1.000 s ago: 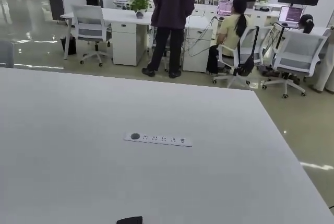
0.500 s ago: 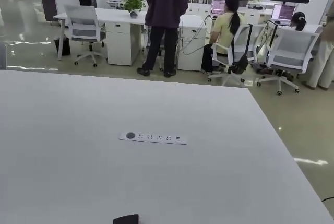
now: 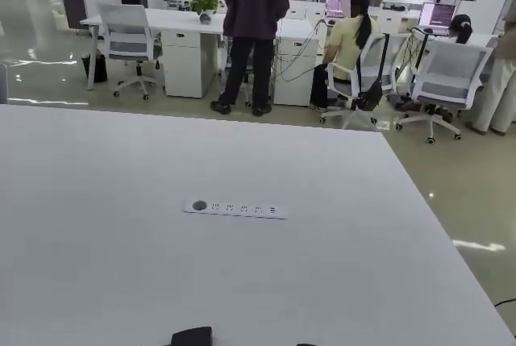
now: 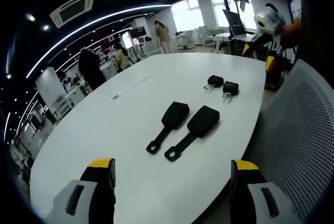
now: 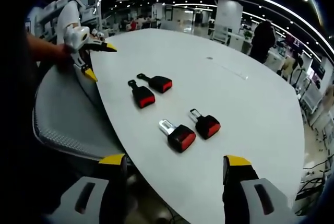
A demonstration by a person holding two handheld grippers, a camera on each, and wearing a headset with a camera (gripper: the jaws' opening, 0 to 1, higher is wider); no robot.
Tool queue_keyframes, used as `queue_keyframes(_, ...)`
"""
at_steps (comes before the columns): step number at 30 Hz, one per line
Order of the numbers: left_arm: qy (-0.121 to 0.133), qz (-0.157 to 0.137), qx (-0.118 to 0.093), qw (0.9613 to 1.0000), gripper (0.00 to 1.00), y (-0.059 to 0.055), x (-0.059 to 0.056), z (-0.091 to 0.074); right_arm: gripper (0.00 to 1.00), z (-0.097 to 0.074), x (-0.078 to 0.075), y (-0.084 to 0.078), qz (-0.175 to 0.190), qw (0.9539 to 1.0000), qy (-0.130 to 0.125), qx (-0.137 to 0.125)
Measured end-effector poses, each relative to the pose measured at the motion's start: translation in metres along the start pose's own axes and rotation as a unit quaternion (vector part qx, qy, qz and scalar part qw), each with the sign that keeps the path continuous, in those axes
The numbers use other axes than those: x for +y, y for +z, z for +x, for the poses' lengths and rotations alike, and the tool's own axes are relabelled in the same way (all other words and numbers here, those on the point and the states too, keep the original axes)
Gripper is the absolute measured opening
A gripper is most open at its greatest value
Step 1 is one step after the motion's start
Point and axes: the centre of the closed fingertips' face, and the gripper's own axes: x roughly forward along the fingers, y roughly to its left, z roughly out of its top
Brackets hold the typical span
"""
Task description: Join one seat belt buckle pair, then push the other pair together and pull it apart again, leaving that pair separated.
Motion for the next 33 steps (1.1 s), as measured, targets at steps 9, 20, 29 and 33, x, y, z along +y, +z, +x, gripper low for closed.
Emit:
queue_keyframes(9, -0.016, 0.019, 0.016, 0.9996, 0.94, -0.005, -0.003, 0.003, 0.66, 0.002, -0.004, 0.000, 0.006, 0.9999, 0.011, -0.001)
queue_keyframes(20, -0.071, 0.043, 0.059, 0.9948, 0.83, -0.013, -0.012, 0.008, 0.56, 0.017, -0.002, -0.002, -0.010, 0.9992, 0.035, 0.015)
queue_keyframes(29, -0.124, 0.090, 0.087, 0.9844, 0.71, -0.006, -0.017, 0.029, 0.54, 0.038, -0.007, 0.006, -0.083, 0.9940, 0.059, 0.040)
queue_keyframes(33, -0.152, 0.112, 0.095, 0.9774, 0.67, -0.004, -0.020, 0.045, 0.50, 0.044, -0.006, 0.009, -0.107, 0.9905, 0.072, 0.048)
